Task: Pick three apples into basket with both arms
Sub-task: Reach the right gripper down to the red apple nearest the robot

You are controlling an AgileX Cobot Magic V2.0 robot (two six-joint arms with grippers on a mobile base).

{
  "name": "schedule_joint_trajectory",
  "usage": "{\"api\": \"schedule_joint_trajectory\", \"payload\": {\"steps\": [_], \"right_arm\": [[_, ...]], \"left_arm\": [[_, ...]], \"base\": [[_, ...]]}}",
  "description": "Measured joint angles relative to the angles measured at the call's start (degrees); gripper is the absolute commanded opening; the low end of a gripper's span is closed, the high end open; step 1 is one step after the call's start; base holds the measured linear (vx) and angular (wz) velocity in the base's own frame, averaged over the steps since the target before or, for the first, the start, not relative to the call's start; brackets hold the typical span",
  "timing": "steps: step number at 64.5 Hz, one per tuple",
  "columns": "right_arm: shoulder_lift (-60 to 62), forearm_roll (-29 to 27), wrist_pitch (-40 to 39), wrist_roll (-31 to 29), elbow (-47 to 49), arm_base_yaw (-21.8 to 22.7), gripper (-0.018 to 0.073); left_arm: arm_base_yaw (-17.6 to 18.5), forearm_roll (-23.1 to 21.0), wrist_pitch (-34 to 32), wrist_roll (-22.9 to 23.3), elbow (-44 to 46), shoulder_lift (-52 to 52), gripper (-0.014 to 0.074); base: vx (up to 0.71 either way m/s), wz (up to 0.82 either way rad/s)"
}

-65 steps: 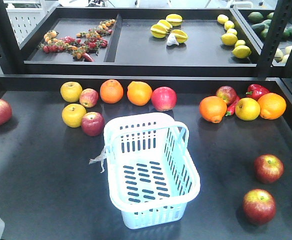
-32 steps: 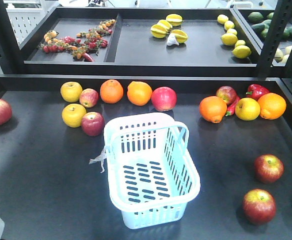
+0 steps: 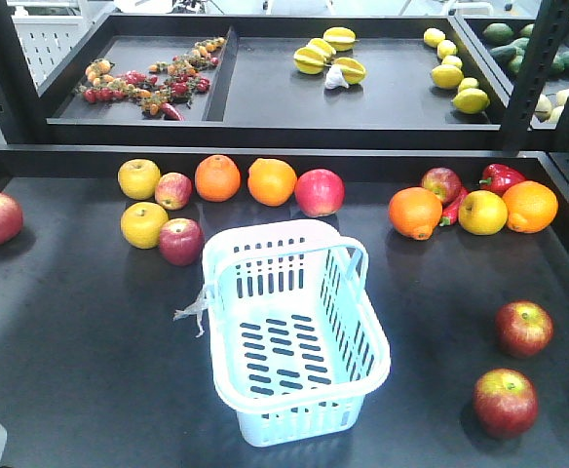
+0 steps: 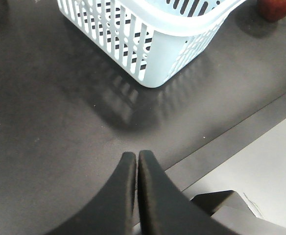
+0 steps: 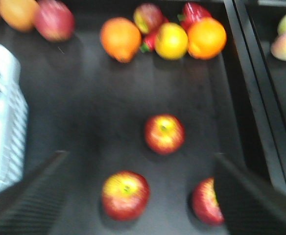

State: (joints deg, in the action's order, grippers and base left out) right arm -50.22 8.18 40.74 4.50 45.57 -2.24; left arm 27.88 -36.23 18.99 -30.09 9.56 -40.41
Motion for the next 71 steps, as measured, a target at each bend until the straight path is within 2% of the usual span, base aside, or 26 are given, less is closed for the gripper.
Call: {"api": "schedule_joint_trajectory", "payload": {"steps": [16,38,71], "right_arm": [[-13.3,0.9,1.9,0.0,1.5,0.0,0.0702],[-34.0,-0.7,9.4,1.1,10.3,0.0,0.0633],[-53.7,-2.1,7.0,1.7,13.3,0.0,0.061]], "left_arm": [[0.0,0.0,-0.1,0.0,0.0,0.0,-0.0008],[0.0,0.0,-0.1,0.0,0.0,0.0,-0.0008],[0.0,0.0,-0.1,0.0,0.0,0.0,-0.0008]], "base": [[0.0,0.0],[0.0,0.0],[0.0,0.0]]}}
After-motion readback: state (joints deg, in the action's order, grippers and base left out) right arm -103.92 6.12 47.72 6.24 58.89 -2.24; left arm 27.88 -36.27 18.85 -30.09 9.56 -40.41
